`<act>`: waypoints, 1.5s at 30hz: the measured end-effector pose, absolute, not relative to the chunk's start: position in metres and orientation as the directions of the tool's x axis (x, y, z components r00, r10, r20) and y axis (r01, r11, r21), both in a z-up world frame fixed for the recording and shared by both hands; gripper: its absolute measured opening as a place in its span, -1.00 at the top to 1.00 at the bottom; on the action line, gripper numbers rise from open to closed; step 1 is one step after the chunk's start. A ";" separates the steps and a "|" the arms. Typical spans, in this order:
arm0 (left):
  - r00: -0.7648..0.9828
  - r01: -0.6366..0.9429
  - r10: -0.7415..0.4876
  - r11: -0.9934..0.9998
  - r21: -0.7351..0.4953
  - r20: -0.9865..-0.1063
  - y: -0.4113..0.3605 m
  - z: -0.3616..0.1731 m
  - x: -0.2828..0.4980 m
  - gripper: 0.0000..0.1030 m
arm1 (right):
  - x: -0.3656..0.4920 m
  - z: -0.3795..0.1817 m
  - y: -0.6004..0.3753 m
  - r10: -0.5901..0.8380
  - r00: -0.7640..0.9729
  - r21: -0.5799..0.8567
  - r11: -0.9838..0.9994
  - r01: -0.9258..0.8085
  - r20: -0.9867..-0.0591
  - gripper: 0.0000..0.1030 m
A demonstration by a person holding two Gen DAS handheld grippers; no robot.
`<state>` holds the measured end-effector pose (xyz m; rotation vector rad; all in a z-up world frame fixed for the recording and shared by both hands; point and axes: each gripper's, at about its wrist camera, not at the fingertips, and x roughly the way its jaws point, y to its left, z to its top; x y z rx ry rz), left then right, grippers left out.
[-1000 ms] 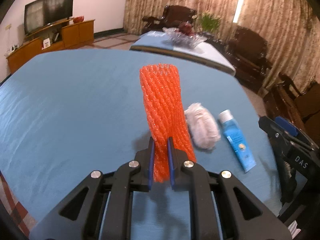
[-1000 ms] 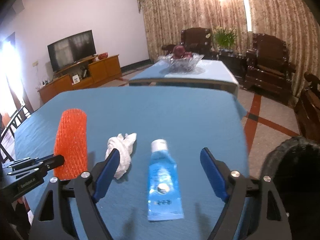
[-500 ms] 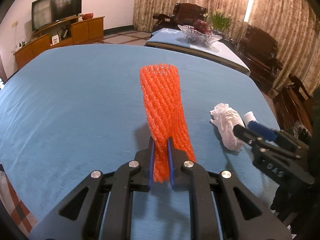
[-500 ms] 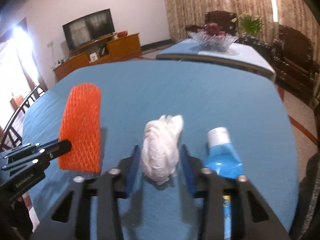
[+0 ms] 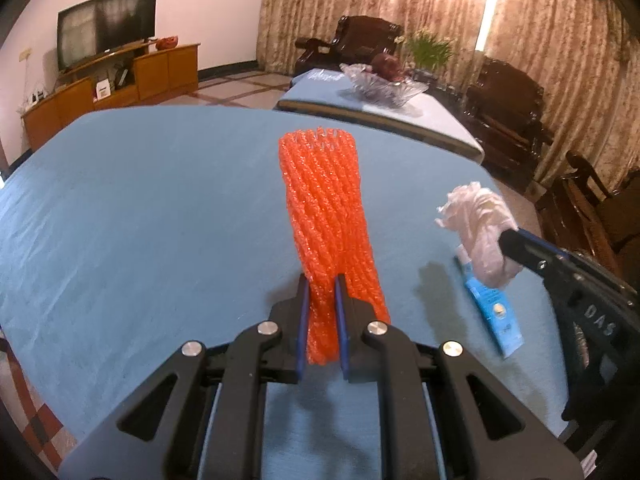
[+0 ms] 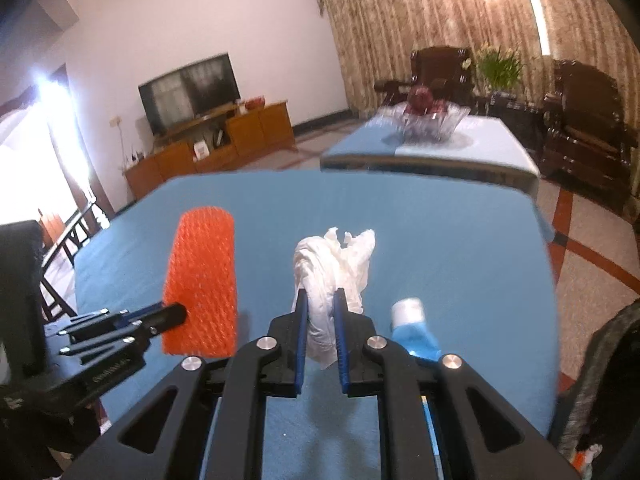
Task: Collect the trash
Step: 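Grasp the orange mesh scrubber with the left tool while the right tool grasps the white tissue, then carry the scrubber and tissue over the bin and open both tools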
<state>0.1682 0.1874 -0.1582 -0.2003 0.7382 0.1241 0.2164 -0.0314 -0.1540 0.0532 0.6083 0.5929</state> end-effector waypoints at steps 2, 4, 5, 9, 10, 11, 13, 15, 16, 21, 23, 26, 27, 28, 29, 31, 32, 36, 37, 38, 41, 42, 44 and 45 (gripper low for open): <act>0.743 -0.171 0.040 0.977 -0.131 -0.668 0.181 -0.150 0.167 0.78 | 0.213 -0.141 -0.040 0.544 0.676 0.215 0.832 -0.511 -0.497 0.75; 0.756 -0.152 0.033 0.980 -0.127 -0.654 0.171 -0.138 0.165 0.78 | 0.210 -0.129 -0.048 0.546 0.692 0.212 0.832 -0.512 -0.473 0.75; 0.760 -0.147 0.031 0.981 -0.125 -0.650 0.168 -0.134 0.165 0.78 | 0.206 -0.123 -0.052 0.545 0.700 0.210 0.834 -0.511 -0.461 0.75; 0.782 -0.105 0.000 0.986 -0.131 -0.624 0.147 -0.112 0.163 0.78 | 0.198 -0.104 -0.068 0.527 0.732 0.185 0.846 -0.500 -0.432 0.75; 0.787 -0.096 -0.006 0.987 -0.132 -0.617 0.143 -0.109 0.162 0.78 | 0.197 -0.101 -0.071 0.523 0.738 0.182 0.849 -0.496 -0.426 0.75; 0.792 -0.084 -0.014 0.988 -0.132 -0.610 0.138 -0.105 0.162 0.78 | 0.194 -0.096 -0.077 0.517 0.747 0.180 0.853 -0.489 -0.418 0.75; 0.804 -0.054 -0.038 0.989 -0.135 -0.593 0.123 -0.095 0.162 0.78 | 0.191 -0.089 -0.090 0.501 0.764 0.175 0.864 -0.473 -0.406 0.75; 0.813 -0.031 -0.053 0.991 -0.134 -0.580 0.112 -0.089 0.161 0.78 | 0.186 -0.084 -0.103 0.484 0.780 0.173 0.874 -0.454 -0.396 0.75; 0.818 -0.014 -0.067 0.991 -0.135 -0.572 0.104 -0.084 0.161 0.78 | 0.183 -0.080 -0.111 0.472 0.791 0.171 0.881 -0.442 -0.390 0.75; 0.832 0.057 -0.124 0.989 -0.140 -0.540 0.069 -0.070 0.162 0.79 | 0.173 -0.066 -0.147 0.408 0.835 0.156 0.913 -0.377 -0.370 0.75; 0.835 0.086 -0.151 0.986 -0.144 -0.529 0.055 -0.065 0.162 0.79 | 0.167 -0.064 -0.159 0.386 0.846 0.150 0.923 -0.355 -0.368 0.75; 0.833 0.130 -0.189 0.981 -0.147 -0.521 0.033 -0.060 0.165 0.79 | 0.161 -0.061 -0.178 0.348 0.864 0.143 0.938 -0.317 -0.365 0.75; 0.831 0.143 -0.200 0.978 -0.149 -0.520 0.027 -0.059 0.166 0.79 | 0.160 -0.060 -0.184 0.336 0.869 0.142 0.942 -0.304 -0.365 0.75; 0.827 0.160 -0.216 0.975 -0.151 -0.519 0.018 -0.059 0.167 0.79 | 0.157 -0.060 -0.193 0.319 0.875 0.139 0.948 -0.287 -0.365 0.75; 0.824 0.174 -0.228 0.973 -0.152 -0.519 0.010 -0.059 0.168 0.79 | 0.157 -0.059 -0.196 0.309 0.878 0.137 0.951 -0.277 -0.366 0.75; 0.817 0.197 -0.249 0.968 -0.154 -0.520 -0.003 -0.059 0.170 0.79 | 0.154 -0.059 -0.208 0.284 0.885 0.132 0.958 -0.253 -0.368 0.75; 0.813 0.210 -0.261 0.965 -0.157 -0.521 -0.011 -0.060 0.171 0.79 | 0.152 -0.060 -0.214 0.271 0.889 0.129 0.962 -0.240 -0.369 0.75; 0.801 0.249 -0.296 0.955 -0.160 -0.521 -0.035 -0.065 0.174 0.79 | 0.147 -0.060 -0.234 0.228 0.899 0.122 0.973 -0.196 -0.374 0.75; 0.797 0.262 -0.307 0.952 -0.159 -0.521 -0.043 -0.065 0.174 0.79 | 0.147 -0.060 -0.237 0.221 0.900 0.120 0.975 -0.189 -0.375 0.75; 0.793 0.273 -0.315 0.949 -0.158 -0.521 -0.049 -0.067 0.174 0.79 | 0.145 -0.060 -0.243 0.209 0.903 0.118 0.977 -0.177 -0.376 0.75; 0.778 0.308 -0.343 0.938 -0.157 -0.526 -0.071 -0.071 0.176 0.79 | 0.145 -0.060 -0.260 0.179 0.908 0.115 0.983 -0.146 -0.380 0.75; 0.771 0.320 -0.354 0.934 -0.159 -0.530 -0.078 -0.073 0.177 0.79 | 0.144 -0.060 -0.267 0.168 0.909 0.114 0.984 -0.135 -0.382 0.75; 0.760 0.338 -0.369 0.927 -0.161 -0.535 -0.090 -0.076 0.179 0.79 | 0.141 -0.062 -0.278 0.149 0.910 0.112 0.987 -0.115 -0.387 0.75; 0.754 0.349 -0.377 0.924 -0.160 -0.538 -0.098 -0.078 0.180 0.79 | 0.140 -0.063 -0.283 0.139 0.910 0.111 0.988 -0.103 -0.392 0.75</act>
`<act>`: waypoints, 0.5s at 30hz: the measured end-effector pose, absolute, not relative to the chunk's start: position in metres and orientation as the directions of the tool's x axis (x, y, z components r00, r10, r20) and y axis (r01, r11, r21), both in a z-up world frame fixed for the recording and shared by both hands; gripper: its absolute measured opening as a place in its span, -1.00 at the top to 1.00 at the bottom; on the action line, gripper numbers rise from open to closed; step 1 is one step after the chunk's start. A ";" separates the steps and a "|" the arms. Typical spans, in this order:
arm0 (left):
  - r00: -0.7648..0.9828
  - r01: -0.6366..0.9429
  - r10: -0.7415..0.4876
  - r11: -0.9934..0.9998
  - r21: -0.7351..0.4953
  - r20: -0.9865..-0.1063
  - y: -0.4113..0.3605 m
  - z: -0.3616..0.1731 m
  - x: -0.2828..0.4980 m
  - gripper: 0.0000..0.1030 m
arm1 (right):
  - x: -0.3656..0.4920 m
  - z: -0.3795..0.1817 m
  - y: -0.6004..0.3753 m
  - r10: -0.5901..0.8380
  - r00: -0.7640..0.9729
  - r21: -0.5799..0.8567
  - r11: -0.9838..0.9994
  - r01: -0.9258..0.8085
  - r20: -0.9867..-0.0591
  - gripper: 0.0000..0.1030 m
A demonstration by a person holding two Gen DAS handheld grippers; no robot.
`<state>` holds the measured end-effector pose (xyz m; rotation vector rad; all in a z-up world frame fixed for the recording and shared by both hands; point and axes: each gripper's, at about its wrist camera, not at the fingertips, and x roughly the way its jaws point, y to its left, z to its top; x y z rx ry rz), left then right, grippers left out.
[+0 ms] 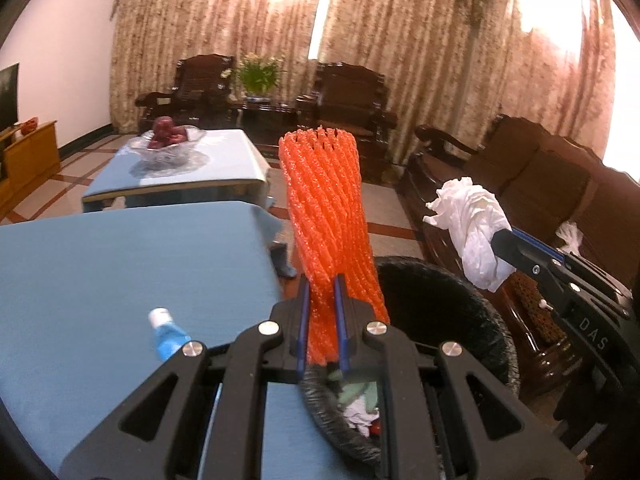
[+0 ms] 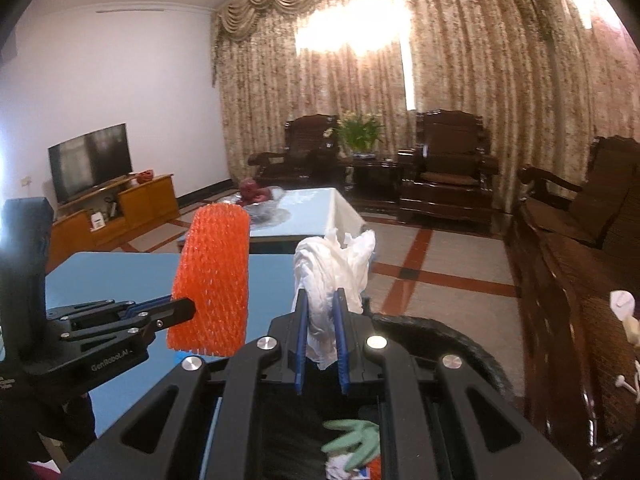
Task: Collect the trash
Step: 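Carry the scrubber and tissue over the bin and open both tools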
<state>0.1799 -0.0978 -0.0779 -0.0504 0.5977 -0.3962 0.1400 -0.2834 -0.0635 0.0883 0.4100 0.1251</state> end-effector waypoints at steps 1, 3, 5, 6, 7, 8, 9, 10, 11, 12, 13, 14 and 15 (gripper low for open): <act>0.748 0.358 -0.384 0.920 -0.157 -0.541 -0.105 -0.080 0.180 0.79 | 0.137 -0.066 -0.289 0.130 0.909 0.109 0.990 -0.094 -0.395 0.75; 0.737 0.377 -0.397 0.913 -0.154 -0.548 -0.111 -0.087 0.178 0.79 | 0.137 -0.072 -0.302 0.110 0.907 0.109 0.991 -0.072 -0.406 0.75; 0.727 0.392 -0.405 0.908 -0.149 -0.554 -0.122 -0.092 0.178 0.79 | 0.135 -0.077 -0.312 0.094 0.905 0.109 0.993 -0.053 -0.416 0.75; 0.723 0.399 -0.409 0.905 -0.147 -0.557 -0.128 -0.095 0.179 0.79 | 0.135 -0.081 -0.318 0.082 0.903 0.111 0.993 -0.039 -0.422 0.75; 0.716 0.409 -0.414 0.901 -0.143 -0.562 -0.136 -0.099 0.179 0.79 | 0.135 -0.083 -0.323 0.075 0.901 0.114 0.993 -0.028 -0.427 0.75; 0.712 0.414 -0.418 0.899 -0.142 -0.564 -0.140 -0.101 0.179 0.79 | 0.135 -0.085 -0.326 0.069 0.900 0.116 0.993 -0.020 -0.431 0.75; 0.709 0.418 -0.420 0.897 -0.142 -0.566 -0.146 -0.102 0.181 0.79 | 0.135 -0.089 -0.332 0.059 0.897 0.120 0.993 -0.007 -0.437 0.75; 0.704 0.425 -0.425 0.894 -0.141 -0.569 -0.153 -0.106 0.181 0.79 | 0.135 -0.093 -0.338 0.054 0.895 0.123 0.992 0.000 -0.442 0.75; 0.701 0.429 -0.426 0.893 -0.139 -0.571 -0.156 -0.108 0.182 0.79 | 0.136 -0.096 -0.342 0.049 0.892 0.126 0.992 0.008 -0.449 0.75; 0.696 0.436 -0.429 0.890 -0.135 -0.575 -0.163 -0.112 0.183 0.79 | 0.138 -0.099 -0.347 0.045 0.889 0.128 0.992 0.016 -0.456 0.75; 0.693 0.441 -0.431 0.888 -0.133 -0.579 -0.165 -0.113 0.184 0.79 | 0.139 -0.102 -0.351 0.042 0.886 0.129 0.991 0.020 -0.461 0.75; 0.687 0.446 -0.434 0.885 -0.133 -0.583 -0.170 -0.116 0.185 0.79 | 0.139 -0.106 -0.354 0.037 0.883 0.130 0.991 0.027 -0.469 0.75; 0.680 0.452 -0.438 0.882 -0.134 -0.588 -0.176 -0.119 0.186 0.79 | 0.139 -0.110 -0.357 0.033 0.879 0.130 0.991 0.033 -0.476 0.75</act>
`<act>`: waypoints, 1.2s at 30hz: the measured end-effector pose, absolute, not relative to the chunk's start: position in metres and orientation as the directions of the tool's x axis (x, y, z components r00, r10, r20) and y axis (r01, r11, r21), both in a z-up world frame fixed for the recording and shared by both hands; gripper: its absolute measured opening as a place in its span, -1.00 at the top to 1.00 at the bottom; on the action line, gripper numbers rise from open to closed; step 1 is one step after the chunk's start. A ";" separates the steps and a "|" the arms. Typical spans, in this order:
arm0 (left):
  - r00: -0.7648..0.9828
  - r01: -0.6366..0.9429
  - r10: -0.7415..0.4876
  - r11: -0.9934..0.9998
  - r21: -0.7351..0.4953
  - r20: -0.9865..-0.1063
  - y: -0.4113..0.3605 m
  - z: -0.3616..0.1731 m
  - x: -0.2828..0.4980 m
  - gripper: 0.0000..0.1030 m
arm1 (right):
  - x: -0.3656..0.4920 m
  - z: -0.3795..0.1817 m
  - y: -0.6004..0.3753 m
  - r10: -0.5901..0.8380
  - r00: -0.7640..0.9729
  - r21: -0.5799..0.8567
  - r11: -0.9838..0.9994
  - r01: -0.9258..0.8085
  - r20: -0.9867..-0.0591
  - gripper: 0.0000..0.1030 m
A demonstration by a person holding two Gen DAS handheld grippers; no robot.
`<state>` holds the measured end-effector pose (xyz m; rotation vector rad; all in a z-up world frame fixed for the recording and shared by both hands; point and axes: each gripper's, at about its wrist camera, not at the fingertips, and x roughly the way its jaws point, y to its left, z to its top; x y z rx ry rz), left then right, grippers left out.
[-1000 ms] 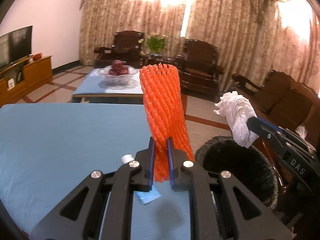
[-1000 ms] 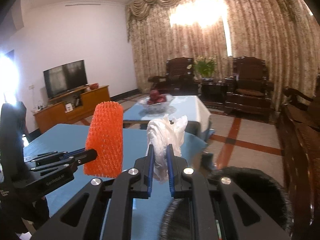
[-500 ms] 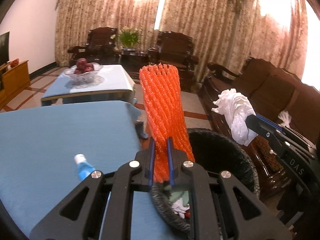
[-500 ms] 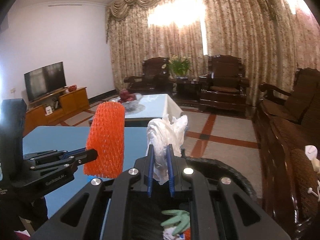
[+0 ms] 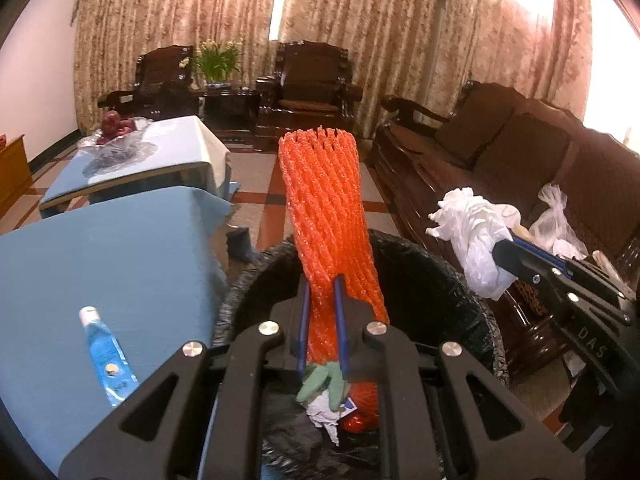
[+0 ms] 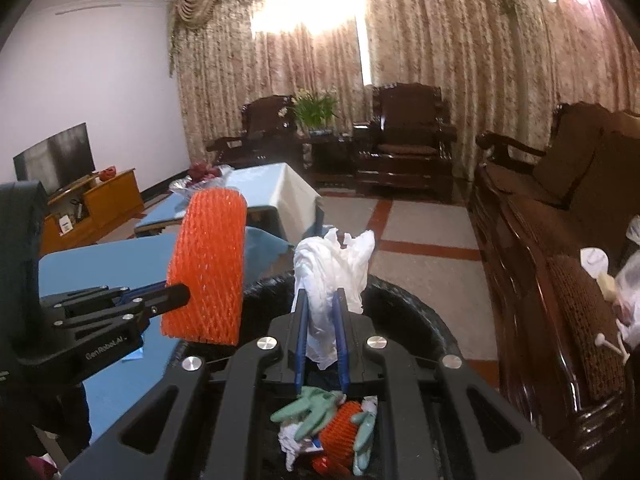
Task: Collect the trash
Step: 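Carry the scrubber and tissue over the bin and open both tools, then move the right tool to the blue lotion tube and close on it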
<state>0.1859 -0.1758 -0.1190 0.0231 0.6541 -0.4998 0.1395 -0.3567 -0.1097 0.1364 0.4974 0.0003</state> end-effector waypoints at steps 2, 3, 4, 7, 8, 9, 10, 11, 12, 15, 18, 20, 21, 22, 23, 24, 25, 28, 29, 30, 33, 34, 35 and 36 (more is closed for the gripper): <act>0.670 0.460 -0.442 0.878 -0.134 -0.596 -0.182 -0.122 0.189 0.79 | 0.139 -0.116 -0.361 0.026 0.874 0.132 0.990 0.044 -0.486 0.75; 0.668 0.462 -0.442 0.877 -0.133 -0.599 -0.184 -0.124 0.190 0.79 | 0.141 -0.119 -0.364 0.024 0.870 0.136 0.990 0.049 -0.492 0.75; 0.663 0.464 -0.442 0.876 -0.132 -0.604 -0.186 -0.126 0.191 0.79 | 0.141 -0.122 -0.365 0.023 0.868 0.139 0.989 0.053 -0.495 0.75; 0.655 0.463 -0.438 0.876 -0.131 -0.615 -0.188 -0.130 0.195 0.79 | 0.142 -0.132 -0.372 0.021 0.861 0.150 0.987 0.065 -0.508 0.75; 0.654 0.463 -0.437 0.877 -0.130 -0.617 -0.188 -0.132 0.196 0.79 | 0.143 -0.134 -0.373 0.020 0.860 0.150 0.986 0.066 -0.510 0.75; 0.654 0.462 -0.436 0.877 -0.130 -0.618 -0.188 -0.133 0.195 0.79 | 0.144 -0.136 -0.372 0.019 0.858 0.147 0.987 0.067 -0.514 0.75; 0.653 0.462 -0.437 0.877 -0.132 -0.619 -0.188 -0.134 0.196 0.79 | 0.143 -0.138 -0.373 0.018 0.856 0.145 0.987 0.067 -0.517 0.74; 0.649 0.464 -0.441 0.875 -0.137 -0.621 -0.188 -0.134 0.197 0.78 | 0.145 -0.140 -0.373 0.016 0.852 0.142 0.988 0.068 -0.523 0.66; 0.639 0.466 -0.446 0.873 -0.145 -0.626 -0.188 -0.136 0.199 0.75 | 0.145 -0.141 -0.374 0.012 0.849 0.139 0.988 0.072 -0.528 0.60; 0.631 0.454 -0.451 0.874 -0.172 -0.631 -0.187 -0.134 0.203 0.41 | 0.146 -0.142 -0.373 -0.006 0.845 0.133 0.987 0.091 -0.535 0.35; 0.643 0.433 -0.452 0.880 -0.193 -0.619 -0.178 -0.131 0.204 0.05 | 0.143 -0.142 -0.375 -0.030 0.848 0.128 0.985 0.115 -0.529 0.04; 0.655 0.421 -0.444 0.887 -0.192 -0.611 -0.172 -0.128 0.204 -0.03 | 0.141 -0.139 -0.375 -0.054 0.848 0.115 0.984 0.135 -0.527 -0.36; 0.665 0.411 -0.436 0.891 -0.191 -0.606 -0.168 -0.126 0.203 -0.16 | 0.140 -0.138 -0.374 -0.078 0.850 0.105 0.982 0.155 -0.521 -0.64; 0.673 0.402 -0.430 0.896 -0.191 -0.601 -0.164 -0.124 0.203 -0.24 | 0.138 -0.137 -0.374 -0.094 0.854 0.099 0.981 0.168 -0.512 -0.75; 0.681 0.394 -0.424 0.899 -0.190 -0.597 -0.160 -0.122 0.203 -0.26 | 0.137 -0.134 -0.373 -0.103 0.858 0.097 0.980 0.175 -0.503 -0.78; 0.691 0.385 -0.415 0.904 -0.184 -0.592 -0.153 -0.120 0.202 -0.31 | 0.137 -0.133 -0.372 -0.103 0.860 0.099 0.980 0.174 -0.500 -0.84; 0.701 0.377 -0.405 0.909 -0.177 -0.587 -0.148 -0.117 0.201 -0.39 | 0.137 -0.131 -0.371 -0.098 0.863 0.103 0.980 0.171 -0.495 -0.88; 0.735 0.344 -0.365 0.927 -0.150 -0.572 -0.129 -0.112 0.197 -0.51 | 0.138 -0.122 -0.364 -0.079 0.875 0.112 0.982 0.150 -0.478 -0.88; 0.744 0.332 -0.351 0.933 -0.142 -0.569 -0.122 -0.110 0.197 -0.53 | 0.139 -0.121 -0.362 -0.073 0.877 0.114 0.983 0.143 -0.475 -0.88; 0.751 0.322 -0.341 0.937 -0.137 -0.566 -0.115 -0.108 0.197 -0.55 | 0.140 -0.119 -0.357 -0.061 0.880 0.117 0.984 0.131 -0.471 -0.88; 0.780 0.270 -0.286 0.956 -0.113 -0.557 -0.086 -0.105 0.193 -0.58 | 0.142 -0.115 -0.341 -0.025 0.888 0.127 0.987 0.094 -0.459 -0.88; 0.787 0.253 -0.269 0.962 -0.107 -0.555 -0.077 -0.104 0.192 -0.59 | 0.145 -0.113 -0.332 -0.006 0.891 0.131 0.989 0.074 -0.454 -0.88; 0.794 0.236 -0.251 0.966 -0.100 -0.553 -0.068 -0.103 0.191 -0.59 | 0.147 -0.112 -0.324 0.008 0.892 0.134 0.989 0.059 -0.451 -0.88; 0.802 0.218 -0.231 0.972 -0.091 -0.551 -0.059 -0.102 0.189 -0.60 | 0.150 -0.110 -0.317 0.021 0.893 0.138 0.989 0.046 -0.449 -0.88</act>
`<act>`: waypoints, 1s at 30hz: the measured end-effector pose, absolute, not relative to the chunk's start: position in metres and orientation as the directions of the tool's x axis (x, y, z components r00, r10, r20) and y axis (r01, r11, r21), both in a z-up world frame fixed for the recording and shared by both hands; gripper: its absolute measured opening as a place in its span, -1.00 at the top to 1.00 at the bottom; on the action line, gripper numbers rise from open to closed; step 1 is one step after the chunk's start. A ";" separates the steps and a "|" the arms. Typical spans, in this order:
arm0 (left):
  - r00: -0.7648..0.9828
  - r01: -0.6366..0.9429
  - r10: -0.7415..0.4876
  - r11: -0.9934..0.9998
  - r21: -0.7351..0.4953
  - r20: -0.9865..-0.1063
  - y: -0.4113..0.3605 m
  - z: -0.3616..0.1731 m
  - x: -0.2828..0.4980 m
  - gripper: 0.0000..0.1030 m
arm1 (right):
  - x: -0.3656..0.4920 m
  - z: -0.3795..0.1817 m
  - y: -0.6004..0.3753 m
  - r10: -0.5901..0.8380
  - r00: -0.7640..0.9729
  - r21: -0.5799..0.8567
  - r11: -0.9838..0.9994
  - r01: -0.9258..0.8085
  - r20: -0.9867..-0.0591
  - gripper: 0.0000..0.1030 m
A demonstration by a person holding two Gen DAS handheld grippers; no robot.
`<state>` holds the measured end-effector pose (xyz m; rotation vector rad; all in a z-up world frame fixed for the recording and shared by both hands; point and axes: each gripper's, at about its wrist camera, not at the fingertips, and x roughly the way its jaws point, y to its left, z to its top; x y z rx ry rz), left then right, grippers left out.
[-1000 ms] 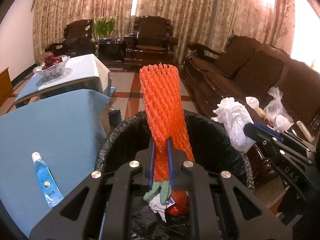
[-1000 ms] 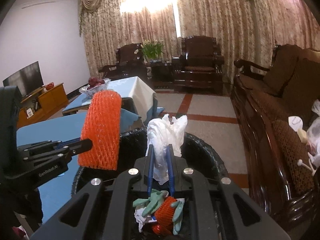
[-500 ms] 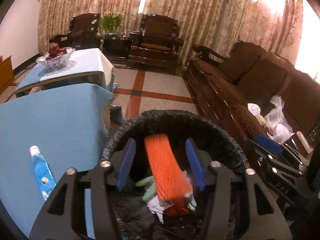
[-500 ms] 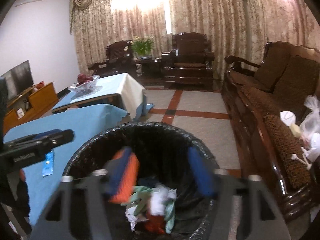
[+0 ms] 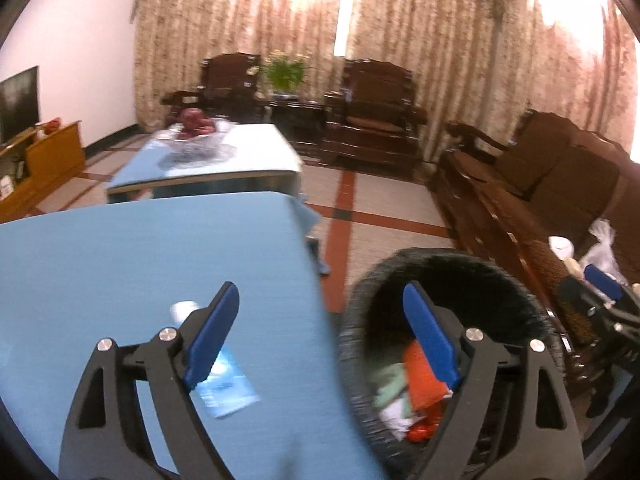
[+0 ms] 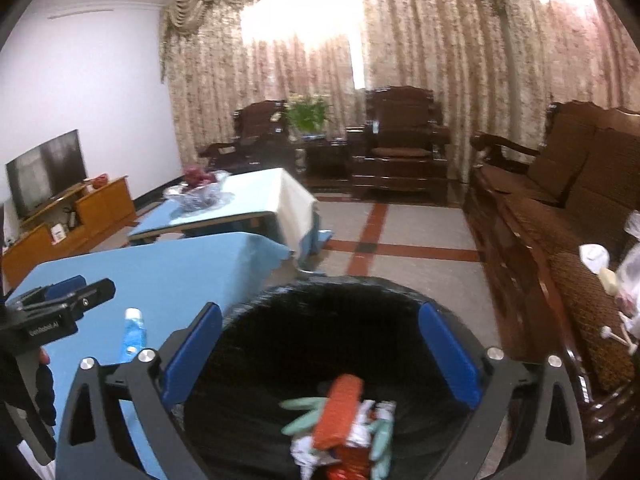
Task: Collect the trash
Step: 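Move the right tool to the blue lotion tube and close on it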
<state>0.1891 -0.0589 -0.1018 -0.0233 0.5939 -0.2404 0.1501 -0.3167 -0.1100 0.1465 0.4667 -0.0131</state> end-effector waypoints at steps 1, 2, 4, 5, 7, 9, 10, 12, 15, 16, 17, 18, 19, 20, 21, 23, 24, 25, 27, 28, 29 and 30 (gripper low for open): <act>0.808 0.200 -0.211 0.976 -0.082 -0.550 -0.050 -0.101 0.188 -0.60 | 0.155 -0.109 -0.305 0.045 0.895 0.145 0.989 0.022 -0.444 -0.88; 0.815 0.177 -0.188 0.981 -0.072 -0.549 -0.038 -0.102 0.186 -0.60 | 0.158 -0.108 -0.297 0.063 0.895 0.150 0.989 0.005 -0.441 -0.88; 0.823 0.132 -0.140 0.990 -0.055 -0.551 -0.015 -0.103 0.183 -0.60 | 0.165 -0.108 -0.278 0.101 0.894 0.160 0.987 -0.034 -0.436 -0.88; 0.826 0.111 -0.119 0.993 -0.048 -0.551 -0.004 -0.105 0.182 -0.60 | 0.170 -0.108 -0.267 0.123 0.892 0.164 0.985 -0.056 -0.434 -0.88; 0.828 0.057 -0.067 0.998 -0.035 -0.556 0.022 -0.108 0.180 -0.60 | 0.179 -0.109 -0.246 0.160 0.889 0.169 0.981 -0.095 -0.428 -0.88; 0.828 0.023 -0.035 0.999 -0.029 -0.560 0.040 -0.111 0.180 -0.60 | 0.190 -0.112 -0.222 0.203 0.880 0.178 0.974 -0.138 -0.429 -0.88; 0.828 -0.001 -0.013 1.000 -0.024 -0.561 0.054 -0.112 0.179 -0.60 | 0.194 -0.114 -0.214 0.217 0.876 0.182 0.972 -0.152 -0.430 -0.88; 0.825 -0.039 0.021 0.999 -0.020 -0.565 0.074 -0.115 0.178 -0.60 | 0.203 -0.119 -0.192 0.250 0.866 0.186 0.965 -0.185 -0.434 -0.88; 0.819 -0.081 0.052 0.996 -0.026 -0.572 0.097 -0.119 0.177 -0.60 | 0.219 -0.130 -0.154 0.295 0.842 0.179 0.955 -0.238 -0.451 -0.88; 0.816 -0.097 0.063 0.995 -0.028 -0.575 0.106 -0.121 0.178 -0.60 | 0.225 -0.135 -0.142 0.306 0.832 0.174 0.952 -0.254 -0.462 -0.87; 0.811 -0.110 0.072 0.993 -0.030 -0.580 0.114 -0.124 0.180 -0.60 | 0.232 -0.141 -0.130 0.316 0.820 0.167 0.949 -0.268 -0.478 -0.87; 0.808 -0.118 0.078 0.993 -0.030 -0.584 0.119 -0.126 0.180 -0.60 | 0.237 -0.148 -0.119 0.324 0.809 0.162 0.946 -0.281 -0.491 -0.83; 0.802 -0.128 0.085 0.991 -0.031 -0.592 0.126 -0.129 0.182 -0.60 | 0.241 -0.154 -0.112 0.329 0.801 0.158 0.944 -0.289 -0.500 -0.80; 0.796 -0.135 0.090 0.990 -0.032 -0.598 0.132 -0.133 0.183 -0.60 | 0.245 -0.160 -0.103 0.332 0.791 0.153 0.943 -0.296 -0.513 -0.79; 0.789 -0.146 0.097 0.989 -0.031 -0.607 0.140 -0.137 0.186 -0.60 | 0.253 -0.169 -0.092 0.335 0.774 0.150 0.941 -0.303 -0.536 -0.76; 0.777 -0.160 0.108 0.987 -0.030 -0.620 0.149 -0.144 0.188 -0.60 | 0.262 -0.181 -0.080 0.339 0.754 0.154 0.939 -0.307 -0.563 -0.70; 0.773 -0.165 0.110 0.986 -0.031 -0.625 0.152 -0.146 0.191 -0.60 | 0.264 -0.186 -0.076 0.340 0.745 0.155 0.939 -0.308 -0.574 -0.67; 0.766 -0.172 0.114 0.985 -0.032 -0.632 0.158 -0.150 0.193 -0.60 | 0.269 -0.194 -0.071 0.341 0.732 0.154 0.937 -0.312 -0.590 -0.65; 0.754 -0.184 0.121 0.982 -0.031 -0.645 0.166 -0.156 0.196 -0.60 | 0.277 -0.204 -0.061 0.343 0.710 0.148 0.935 -0.324 -0.614 -0.61; 0.751 -0.187 0.123 0.982 -0.030 -0.649 0.166 -0.158 0.195 -0.60 | 0.279 -0.208 -0.057 0.346 0.703 0.147 0.933 -0.329 -0.621 -0.59; 0.747 -0.189 0.123 0.982 -0.031 -0.653 0.168 -0.160 0.196 -0.60 | 0.281 -0.211 -0.055 0.348 0.696 0.147 0.931 -0.333 -0.627 -0.59; 0.745 -0.191 0.124 0.981 -0.031 -0.656 0.170 -0.162 0.198 -0.60 | 0.285 -0.215 -0.050 0.348 0.688 0.145 0.930 -0.337 -0.637 -0.59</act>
